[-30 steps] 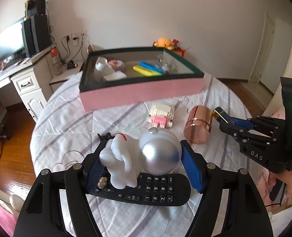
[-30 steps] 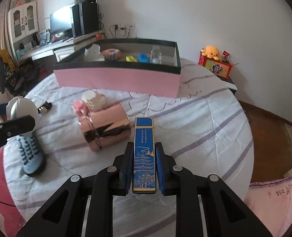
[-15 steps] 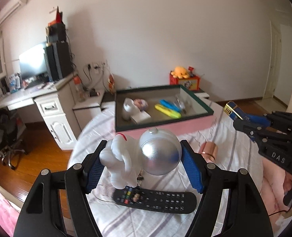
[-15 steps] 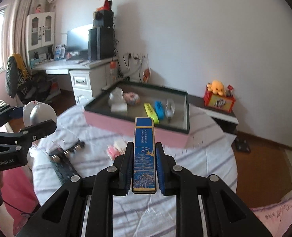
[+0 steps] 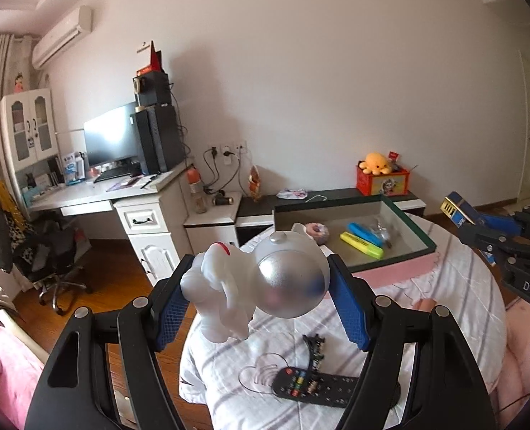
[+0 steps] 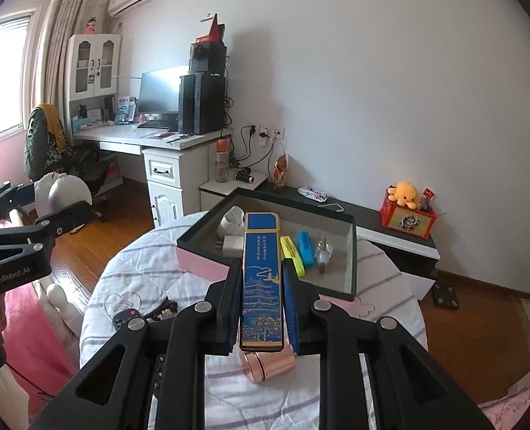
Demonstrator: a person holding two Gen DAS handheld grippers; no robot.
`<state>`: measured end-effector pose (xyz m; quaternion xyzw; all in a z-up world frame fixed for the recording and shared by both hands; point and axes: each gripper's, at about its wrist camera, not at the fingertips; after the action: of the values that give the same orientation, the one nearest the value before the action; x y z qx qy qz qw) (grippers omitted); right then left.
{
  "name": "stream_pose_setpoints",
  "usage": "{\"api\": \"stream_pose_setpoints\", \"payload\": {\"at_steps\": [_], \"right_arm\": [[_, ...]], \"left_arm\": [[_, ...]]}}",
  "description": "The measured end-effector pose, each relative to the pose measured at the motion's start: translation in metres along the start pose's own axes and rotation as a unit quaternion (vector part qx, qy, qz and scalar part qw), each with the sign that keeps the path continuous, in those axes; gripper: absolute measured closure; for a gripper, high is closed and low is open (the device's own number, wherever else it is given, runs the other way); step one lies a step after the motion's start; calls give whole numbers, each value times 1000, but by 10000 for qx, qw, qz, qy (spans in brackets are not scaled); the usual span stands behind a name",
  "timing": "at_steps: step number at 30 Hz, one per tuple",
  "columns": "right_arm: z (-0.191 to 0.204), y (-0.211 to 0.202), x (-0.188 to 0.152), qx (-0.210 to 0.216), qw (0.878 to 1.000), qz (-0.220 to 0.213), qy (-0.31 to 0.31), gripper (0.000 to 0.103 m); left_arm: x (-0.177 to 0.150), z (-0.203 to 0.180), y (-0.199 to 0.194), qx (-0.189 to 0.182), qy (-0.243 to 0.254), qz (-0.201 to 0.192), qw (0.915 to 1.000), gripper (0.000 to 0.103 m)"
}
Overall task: Organize rigid objects
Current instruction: 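Carry the astronaut figure and blue box into the pink box and release both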
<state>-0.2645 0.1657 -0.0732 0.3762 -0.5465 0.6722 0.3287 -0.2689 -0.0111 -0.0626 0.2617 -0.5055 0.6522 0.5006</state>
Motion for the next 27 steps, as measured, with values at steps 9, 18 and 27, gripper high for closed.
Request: {"api": "stream_pose_setpoints", "payload": {"at_steps": [9,18,27], "right_arm": [[-3,26,11,24,9998,129,-121,82],[-21,75,38,-28,9993,322,-211,82],[-53,154,59,-261,9958,864,-155,82]], "left_arm": [[17,-2,35,23,159,84,9998,30],[53,-26,99,-393,552,131,9976,30],[77,-57,192,-946,860,683,9894,30]]}}
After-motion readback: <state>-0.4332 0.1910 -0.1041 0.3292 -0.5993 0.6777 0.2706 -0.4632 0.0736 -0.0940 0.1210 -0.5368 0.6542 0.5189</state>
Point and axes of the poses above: each gripper's, at about its wrist camera, not at the fingertips, and y roughly the way its jaws point, z to its left, x to its top, and after that the axes turned 15 degrees about y, right-handed
